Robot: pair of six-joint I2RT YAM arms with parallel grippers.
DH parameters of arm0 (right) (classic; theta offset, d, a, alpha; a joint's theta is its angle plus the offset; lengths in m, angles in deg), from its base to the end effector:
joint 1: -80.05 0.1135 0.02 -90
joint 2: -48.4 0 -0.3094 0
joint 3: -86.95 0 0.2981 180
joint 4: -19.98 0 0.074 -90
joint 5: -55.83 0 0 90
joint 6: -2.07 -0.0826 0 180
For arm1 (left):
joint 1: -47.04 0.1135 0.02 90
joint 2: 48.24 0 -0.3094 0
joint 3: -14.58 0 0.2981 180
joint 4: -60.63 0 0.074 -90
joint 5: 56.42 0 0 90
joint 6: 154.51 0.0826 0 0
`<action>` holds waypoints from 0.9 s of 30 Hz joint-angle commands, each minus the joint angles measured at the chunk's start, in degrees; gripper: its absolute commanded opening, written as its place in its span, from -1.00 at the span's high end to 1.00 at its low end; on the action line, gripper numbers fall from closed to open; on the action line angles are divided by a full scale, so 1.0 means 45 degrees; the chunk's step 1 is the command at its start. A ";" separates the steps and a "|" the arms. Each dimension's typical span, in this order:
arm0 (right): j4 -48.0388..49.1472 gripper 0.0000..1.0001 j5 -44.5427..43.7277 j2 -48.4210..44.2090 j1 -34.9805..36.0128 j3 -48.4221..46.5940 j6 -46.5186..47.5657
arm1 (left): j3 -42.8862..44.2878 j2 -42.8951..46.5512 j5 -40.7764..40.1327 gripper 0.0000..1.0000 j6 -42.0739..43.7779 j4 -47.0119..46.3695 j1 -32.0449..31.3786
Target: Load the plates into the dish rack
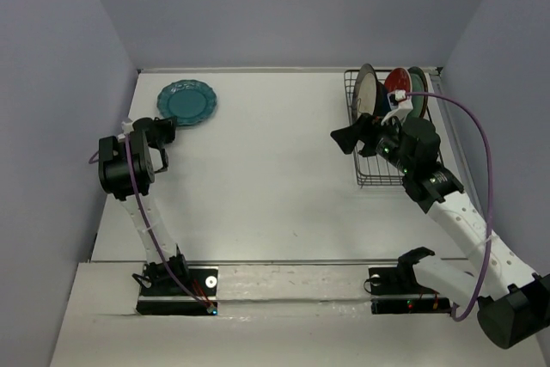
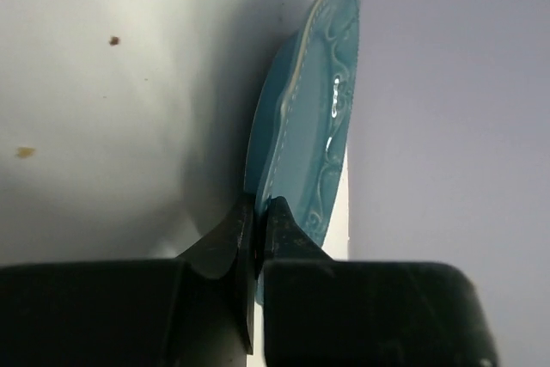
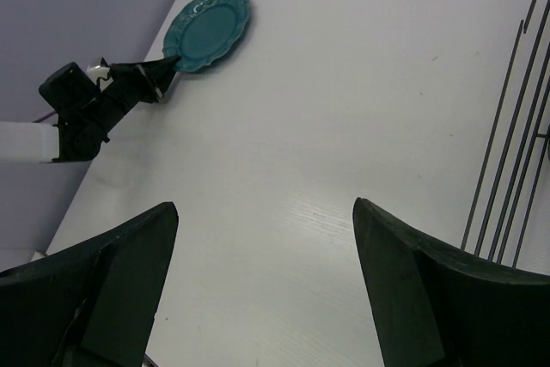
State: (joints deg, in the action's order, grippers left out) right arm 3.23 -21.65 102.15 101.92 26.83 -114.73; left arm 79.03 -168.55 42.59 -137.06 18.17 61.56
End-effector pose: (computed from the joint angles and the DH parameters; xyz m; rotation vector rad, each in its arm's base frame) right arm 0.2582 0.1229 0.3682 -0.0875 1.8164 0.8030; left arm 0.4822 0.1115 0.0978 -1.2124 1.4462 -0.8513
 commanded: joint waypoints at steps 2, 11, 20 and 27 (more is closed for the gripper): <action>0.0617 -0.76 0.0246 0.0046 0.0140 -0.0215 0.0079 | -0.0570 0.0269 0.0749 0.89 0.0342 -0.2028 -0.0063; 0.0792 -0.76 0.1066 0.0417 0.0258 -0.0547 -0.0507 | -0.1175 0.4618 0.2154 0.89 0.0907 -0.1797 -0.0433; 0.2157 -0.83 0.1399 0.1665 0.0512 -0.0469 -0.1912 | -0.2170 0.9520 0.3170 0.89 0.2177 0.0916 -0.2052; 0.3700 -0.90 0.2529 0.2156 0.0512 -0.0509 -0.3280 | -0.3949 1.2963 0.4206 0.88 0.2041 0.1427 -0.3149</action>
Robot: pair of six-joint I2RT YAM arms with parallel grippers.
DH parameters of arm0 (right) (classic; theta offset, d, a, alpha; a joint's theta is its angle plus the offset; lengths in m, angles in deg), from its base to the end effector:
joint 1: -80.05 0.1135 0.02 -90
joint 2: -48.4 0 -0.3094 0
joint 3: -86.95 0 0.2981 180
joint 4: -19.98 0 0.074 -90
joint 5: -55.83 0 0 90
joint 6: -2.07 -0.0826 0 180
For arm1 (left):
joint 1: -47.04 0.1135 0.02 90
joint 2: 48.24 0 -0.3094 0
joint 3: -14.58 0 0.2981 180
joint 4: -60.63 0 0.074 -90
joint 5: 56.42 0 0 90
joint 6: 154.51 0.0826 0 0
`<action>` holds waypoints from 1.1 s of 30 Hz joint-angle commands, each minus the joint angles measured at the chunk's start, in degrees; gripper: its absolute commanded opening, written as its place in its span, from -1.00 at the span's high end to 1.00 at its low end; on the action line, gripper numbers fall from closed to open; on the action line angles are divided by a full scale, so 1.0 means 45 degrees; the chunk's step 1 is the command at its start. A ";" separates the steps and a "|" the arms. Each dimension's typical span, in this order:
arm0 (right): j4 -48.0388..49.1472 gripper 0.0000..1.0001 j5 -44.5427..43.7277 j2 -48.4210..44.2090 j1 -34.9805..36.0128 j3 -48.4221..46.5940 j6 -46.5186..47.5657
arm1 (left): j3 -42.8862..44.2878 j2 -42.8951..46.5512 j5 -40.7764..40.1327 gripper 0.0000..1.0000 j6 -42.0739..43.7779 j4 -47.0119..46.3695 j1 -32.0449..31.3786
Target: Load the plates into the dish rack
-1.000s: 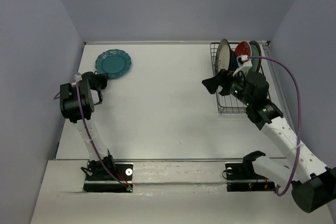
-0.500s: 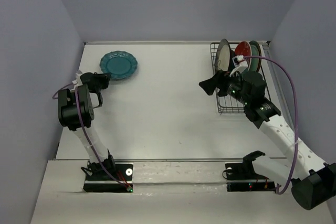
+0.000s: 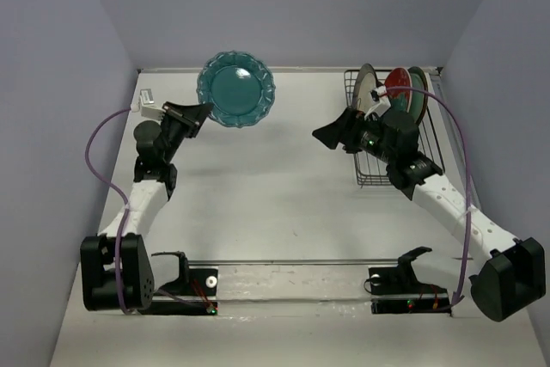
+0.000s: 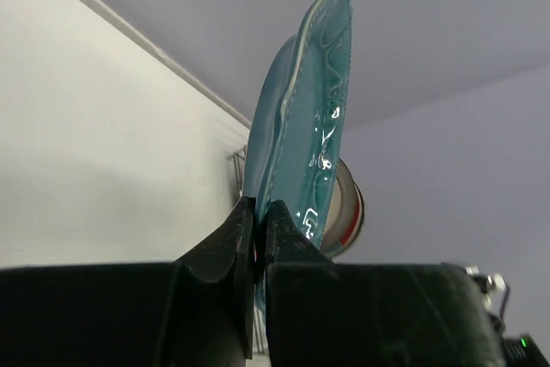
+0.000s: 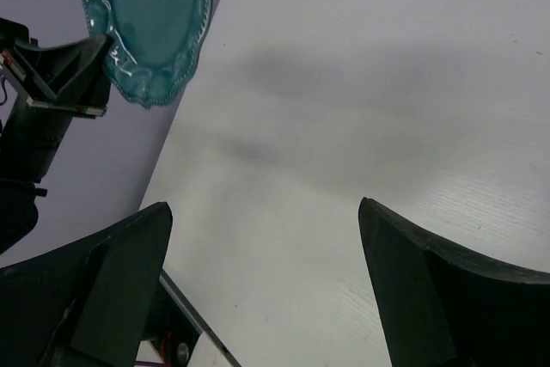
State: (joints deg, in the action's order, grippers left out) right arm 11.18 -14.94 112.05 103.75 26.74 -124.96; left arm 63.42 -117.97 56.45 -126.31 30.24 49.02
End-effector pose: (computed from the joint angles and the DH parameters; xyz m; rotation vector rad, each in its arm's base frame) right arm 0.2901 0.1571 0.3406 -0.0369 1.8994 1.0424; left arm 0.3403 -0.0204 0.3222 -0.4808 1.4410 -1.1293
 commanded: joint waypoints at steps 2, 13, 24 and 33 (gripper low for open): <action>0.2558 -0.91 0.1606 -0.0064 0.0221 -0.0450 -0.1281 | -0.0734 0.2447 0.1439 0.89 -0.0446 -0.1039 -0.0864; 0.3123 -0.93 0.2580 0.0950 0.0221 -0.0372 -0.1144 | -0.1282 0.4325 0.2241 0.89 -0.1052 -0.0941 -0.2800; 0.4160 -0.47 0.3696 0.1693 0.0338 -0.0333 -0.1301 | -0.1009 0.4052 0.2612 0.89 -0.0525 -0.0921 -0.4306; 0.3659 0.86 0.2197 0.1207 0.0338 -0.0117 -0.1225 | -0.0542 0.4557 0.2124 -0.37 0.2065 0.1825 -0.4443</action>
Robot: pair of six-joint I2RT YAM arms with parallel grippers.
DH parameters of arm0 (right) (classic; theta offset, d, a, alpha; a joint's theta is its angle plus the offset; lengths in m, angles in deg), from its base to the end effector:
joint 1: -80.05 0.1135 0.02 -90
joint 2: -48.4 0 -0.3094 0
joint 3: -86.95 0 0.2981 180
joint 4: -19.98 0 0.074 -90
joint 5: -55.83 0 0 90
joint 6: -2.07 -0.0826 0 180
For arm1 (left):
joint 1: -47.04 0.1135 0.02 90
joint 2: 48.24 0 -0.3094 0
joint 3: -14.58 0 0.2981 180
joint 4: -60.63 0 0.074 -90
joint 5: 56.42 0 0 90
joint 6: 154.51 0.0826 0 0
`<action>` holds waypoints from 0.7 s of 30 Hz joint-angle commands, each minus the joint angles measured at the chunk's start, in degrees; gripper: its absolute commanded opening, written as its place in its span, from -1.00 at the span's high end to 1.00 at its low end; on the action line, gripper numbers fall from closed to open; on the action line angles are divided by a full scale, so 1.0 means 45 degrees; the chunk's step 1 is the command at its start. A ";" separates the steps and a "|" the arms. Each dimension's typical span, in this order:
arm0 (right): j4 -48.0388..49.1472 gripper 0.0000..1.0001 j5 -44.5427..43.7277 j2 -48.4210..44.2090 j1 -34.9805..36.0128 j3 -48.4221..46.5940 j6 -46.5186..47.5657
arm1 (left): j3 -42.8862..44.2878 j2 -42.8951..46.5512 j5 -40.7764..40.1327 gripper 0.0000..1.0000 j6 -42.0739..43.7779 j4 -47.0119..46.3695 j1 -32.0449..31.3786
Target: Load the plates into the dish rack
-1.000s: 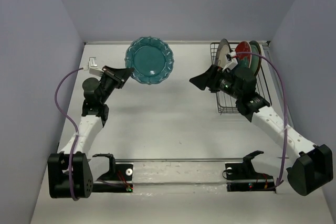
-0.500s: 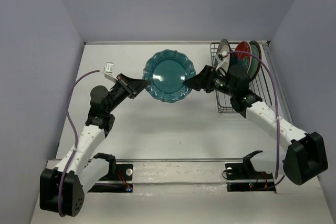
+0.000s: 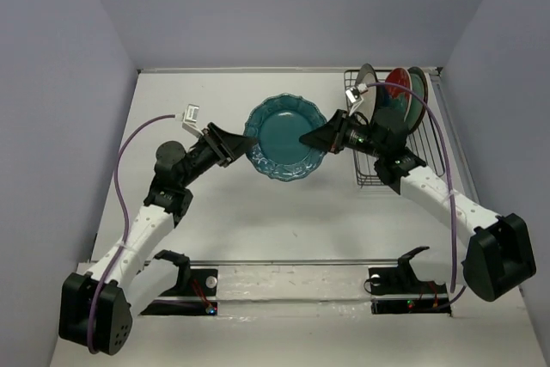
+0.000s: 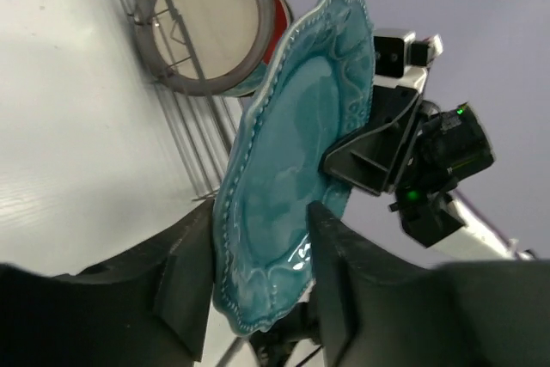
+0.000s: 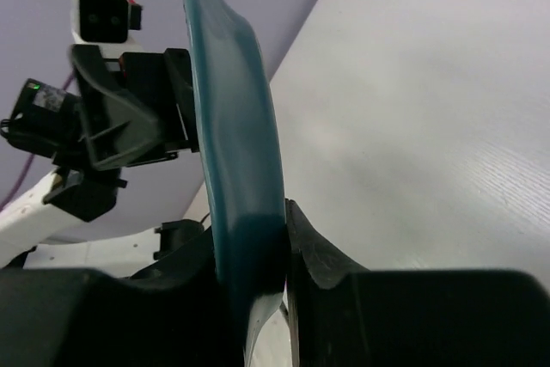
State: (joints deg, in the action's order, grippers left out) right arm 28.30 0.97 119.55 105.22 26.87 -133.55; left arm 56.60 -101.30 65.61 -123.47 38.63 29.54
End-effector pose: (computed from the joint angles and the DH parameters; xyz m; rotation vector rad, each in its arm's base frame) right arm 0.3001 0.1936 0.3423 -0.2077 1.8035 1.4081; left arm 0.2425 -0.1224 0.3311 -0.0427 1.5838 -1.4599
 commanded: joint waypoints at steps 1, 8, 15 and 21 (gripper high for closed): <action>-0.0575 0.86 -0.2213 -0.0596 0.0013 -0.0302 0.1305 | 0.1111 0.0969 -0.0046 -0.47 0.1867 0.0412 -0.0116; -0.4285 0.86 -0.6801 -0.1223 -0.0357 -0.3562 0.4391 | 0.2869 0.2646 -0.2794 -0.98 0.6978 0.5783 -0.0116; -0.5619 0.86 -1.3381 -0.0052 -0.0766 -0.6645 0.8742 | 0.2307 0.4172 -0.4383 -0.98 0.9155 0.7740 -0.0116; -0.5697 0.86 -1.5091 0.1802 -0.0769 -0.8912 1.1699 | 0.2421 0.4408 -0.4325 -0.98 0.9469 0.7819 -0.0116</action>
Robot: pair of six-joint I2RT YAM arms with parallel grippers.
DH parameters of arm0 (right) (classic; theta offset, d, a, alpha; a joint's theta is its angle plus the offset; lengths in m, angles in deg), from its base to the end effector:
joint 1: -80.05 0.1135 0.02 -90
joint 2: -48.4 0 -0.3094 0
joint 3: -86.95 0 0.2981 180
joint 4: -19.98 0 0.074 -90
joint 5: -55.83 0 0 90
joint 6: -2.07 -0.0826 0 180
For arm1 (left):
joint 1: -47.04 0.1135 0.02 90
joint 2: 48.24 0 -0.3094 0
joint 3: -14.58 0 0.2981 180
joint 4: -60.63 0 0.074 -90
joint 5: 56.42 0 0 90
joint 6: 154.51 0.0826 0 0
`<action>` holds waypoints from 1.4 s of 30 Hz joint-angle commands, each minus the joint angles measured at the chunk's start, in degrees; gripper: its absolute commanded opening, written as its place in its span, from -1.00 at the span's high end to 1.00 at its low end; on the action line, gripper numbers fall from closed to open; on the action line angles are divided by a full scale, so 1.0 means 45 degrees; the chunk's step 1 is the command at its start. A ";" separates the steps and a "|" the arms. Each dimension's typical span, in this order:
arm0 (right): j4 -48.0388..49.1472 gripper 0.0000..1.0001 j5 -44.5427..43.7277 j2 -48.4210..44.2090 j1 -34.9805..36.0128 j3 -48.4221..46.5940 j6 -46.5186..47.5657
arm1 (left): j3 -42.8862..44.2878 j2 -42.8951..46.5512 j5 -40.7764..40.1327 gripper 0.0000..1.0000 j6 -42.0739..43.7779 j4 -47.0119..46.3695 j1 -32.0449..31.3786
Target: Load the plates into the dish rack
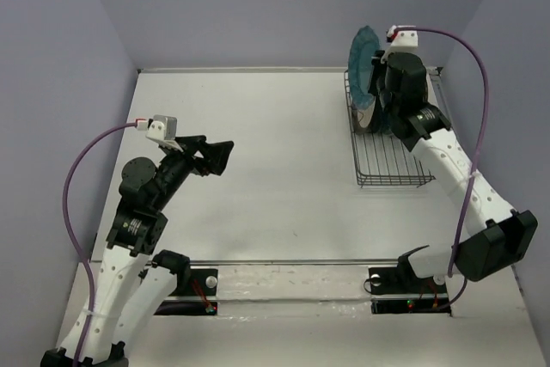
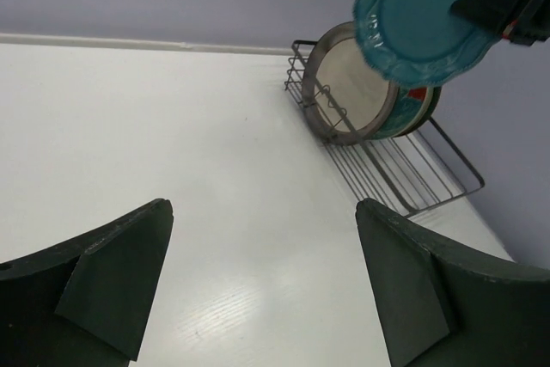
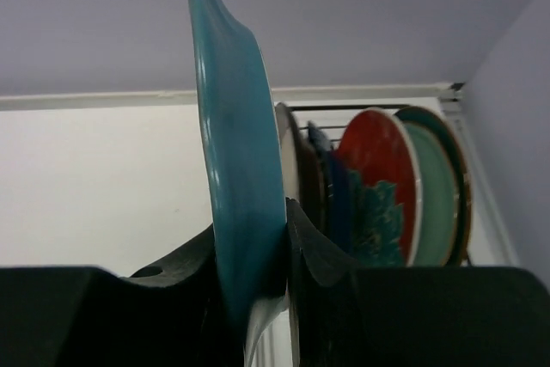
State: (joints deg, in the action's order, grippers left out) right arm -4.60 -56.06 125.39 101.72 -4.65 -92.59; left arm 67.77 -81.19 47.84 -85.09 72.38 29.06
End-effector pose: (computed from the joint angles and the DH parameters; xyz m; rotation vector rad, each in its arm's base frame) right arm 0.3712 0.1144 0.4641 0.0217 1.7320 0.0050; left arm 0.1768 -0.0788 0.4077 0.1778 1.4571 -0.7281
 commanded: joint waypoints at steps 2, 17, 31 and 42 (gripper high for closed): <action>0.1632 0.86 -0.3003 0.1206 0.0008 -0.2302 0.3511 | -0.0041 -0.0003 -0.0376 -0.98 0.1018 0.0495 -0.0009; 0.1437 0.86 -0.2714 0.3748 0.0008 -0.3457 0.4417 | -0.0100 0.0271 -0.0064 -0.98 0.0960 0.0535 -0.0067; 0.2219 0.86 -0.3065 0.4434 0.0008 -0.1777 0.3147 | -0.0080 0.0232 -0.0064 -0.98 0.0960 0.0593 -0.0087; 0.2219 0.86 -0.2890 0.4726 -0.0109 -0.0703 0.1643 | -0.0080 0.0213 -0.0064 -0.98 0.0940 0.0613 -0.0087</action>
State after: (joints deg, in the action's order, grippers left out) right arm -4.07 -67.16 147.13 101.48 -7.10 -82.01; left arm 67.77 -80.33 46.83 -81.53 76.62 29.02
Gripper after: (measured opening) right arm 0.281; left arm 0.990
